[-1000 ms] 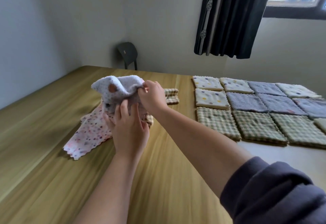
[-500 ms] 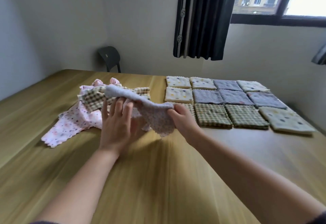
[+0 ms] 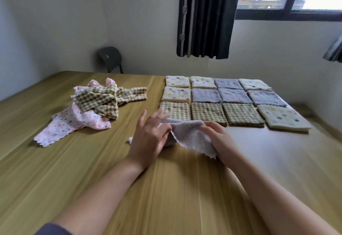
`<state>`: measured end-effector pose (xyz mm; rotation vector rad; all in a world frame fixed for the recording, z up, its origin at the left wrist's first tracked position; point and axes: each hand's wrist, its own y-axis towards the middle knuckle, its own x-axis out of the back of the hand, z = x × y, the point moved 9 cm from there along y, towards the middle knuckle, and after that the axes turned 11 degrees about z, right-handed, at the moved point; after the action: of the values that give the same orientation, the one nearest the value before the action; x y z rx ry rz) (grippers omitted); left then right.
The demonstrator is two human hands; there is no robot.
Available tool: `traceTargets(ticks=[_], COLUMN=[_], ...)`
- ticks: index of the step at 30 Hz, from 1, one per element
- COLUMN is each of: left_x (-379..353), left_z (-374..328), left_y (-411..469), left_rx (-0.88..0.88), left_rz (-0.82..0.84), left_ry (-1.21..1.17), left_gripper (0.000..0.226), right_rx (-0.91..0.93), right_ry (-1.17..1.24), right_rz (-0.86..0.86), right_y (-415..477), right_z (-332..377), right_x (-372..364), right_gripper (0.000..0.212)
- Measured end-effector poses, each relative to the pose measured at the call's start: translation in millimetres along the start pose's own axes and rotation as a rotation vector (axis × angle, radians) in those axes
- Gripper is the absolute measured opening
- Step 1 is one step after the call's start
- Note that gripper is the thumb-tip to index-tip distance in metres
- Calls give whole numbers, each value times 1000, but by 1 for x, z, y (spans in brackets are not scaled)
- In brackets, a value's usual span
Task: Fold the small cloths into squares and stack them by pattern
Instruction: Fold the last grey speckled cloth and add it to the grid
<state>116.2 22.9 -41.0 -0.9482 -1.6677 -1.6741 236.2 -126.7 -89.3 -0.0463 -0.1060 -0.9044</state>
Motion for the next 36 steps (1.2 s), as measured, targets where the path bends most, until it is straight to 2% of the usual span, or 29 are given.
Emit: traceTargets(ticks=[2, 6, 10, 12, 14, 16, 17, 20, 23, 26, 28, 30, 32, 34, 36], left_x=[-4, -2, 4, 4, 5, 4, 1, -6, -8, -11, -15, -19, -22, -19, -14], left_z=[0, 6, 10, 10, 11, 12, 12, 20, 43, 65, 64, 55, 40, 31, 27], left_y=[-3, -9, -13, -15, -15, -14, -14, -13, -17, -27, -29, -28, -27, -25, -23], left_rx=[3, 64, 99, 126, 145, 154, 154, 122, 237, 505, 608, 653, 689, 673, 654], left_rz=[31, 57, 17, 19, 37, 92, 139, 213, 190, 149, 122, 100, 154, 222, 262], left_ry=[-99, -222, -353, -400, -417, -400, -376, -232, -343, -752, -1066, -1411, -1738, -1871, -1850], left_gripper=[17, 10, 14, 15, 15, 22, 28, 27, 15, 13, 11, 7, 13, 23, 23], right_rx=[26, 115, 222, 258, 363, 462, 476, 482, 396, 316, 246, 150, 22, -134, -219], right_ry=[28, 47, -145, -338, -611, -690, -687, -660, -468, -318, -180, 101, 397, 565, 620], right_rz=[-23, 39, 192, 256, 240, 183, 134, -63, -71, -41, -31, 41, 139, 146, 130], right_y=[0, -5, -6, -9, -13, -15, -16, -19, -20, -20, -18, -16, -19, -25, -28], right_z=[0, 3, 10, 12, 16, 21, 22, 30, 31, 27, 22, 16, 13, 8, 5], right_x=[6, 4, -9, -20, -29, -32, -30, -14, -5, -1, 2, 2, -7, -12, -14], right_gripper=[26, 53, 76, 80, 61, 25, 15, 14, 21, 19, 17, 17, 15, 12, 19])
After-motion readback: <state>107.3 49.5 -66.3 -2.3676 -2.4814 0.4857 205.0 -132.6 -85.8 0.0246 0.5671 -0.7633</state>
